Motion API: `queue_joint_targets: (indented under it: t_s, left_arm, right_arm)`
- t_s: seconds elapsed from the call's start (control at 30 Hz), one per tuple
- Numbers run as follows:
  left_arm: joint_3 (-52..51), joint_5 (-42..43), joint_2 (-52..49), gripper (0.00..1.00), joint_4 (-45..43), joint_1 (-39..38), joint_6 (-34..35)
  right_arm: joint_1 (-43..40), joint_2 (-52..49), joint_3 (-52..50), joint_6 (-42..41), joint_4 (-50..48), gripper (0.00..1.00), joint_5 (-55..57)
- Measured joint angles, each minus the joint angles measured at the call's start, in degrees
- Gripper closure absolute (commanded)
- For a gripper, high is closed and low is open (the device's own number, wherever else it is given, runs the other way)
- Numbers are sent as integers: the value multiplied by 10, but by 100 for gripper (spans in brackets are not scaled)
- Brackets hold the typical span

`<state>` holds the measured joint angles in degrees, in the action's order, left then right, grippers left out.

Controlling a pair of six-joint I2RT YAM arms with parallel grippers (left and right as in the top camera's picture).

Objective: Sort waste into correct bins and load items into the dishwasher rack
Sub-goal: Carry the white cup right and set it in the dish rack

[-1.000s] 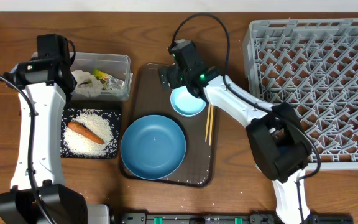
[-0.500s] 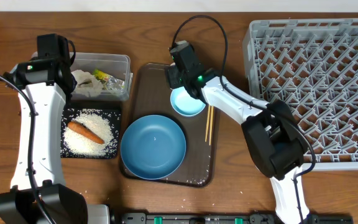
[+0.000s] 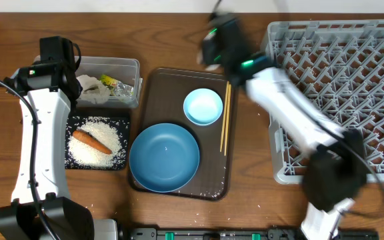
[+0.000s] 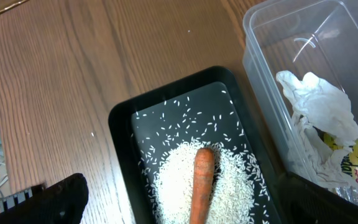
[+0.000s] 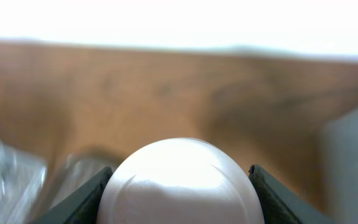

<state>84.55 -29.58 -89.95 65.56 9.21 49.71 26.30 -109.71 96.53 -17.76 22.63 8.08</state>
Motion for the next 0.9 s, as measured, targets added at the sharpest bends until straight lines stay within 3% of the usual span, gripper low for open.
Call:
queue_joint_targets:
  t_s: [0.3, 0.6, 0.8, 0.9]
  left_arm:
    - [0, 0, 0, 2, 0, 0, 0]
    - [0, 0, 0, 1, 0, 0, 0]
    - [0, 0, 0, 2, 0, 0, 0]
    - [0, 0, 0, 2, 0, 0, 0]
  right_arm:
    - [-261, 151, 24, 0, 125, 46, 33]
    - [-482, 104, 21, 9, 209, 41, 35]
    - [-574, 53, 21, 21, 209, 37, 19]
    - [-597, 20, 20, 26, 208, 29, 6]
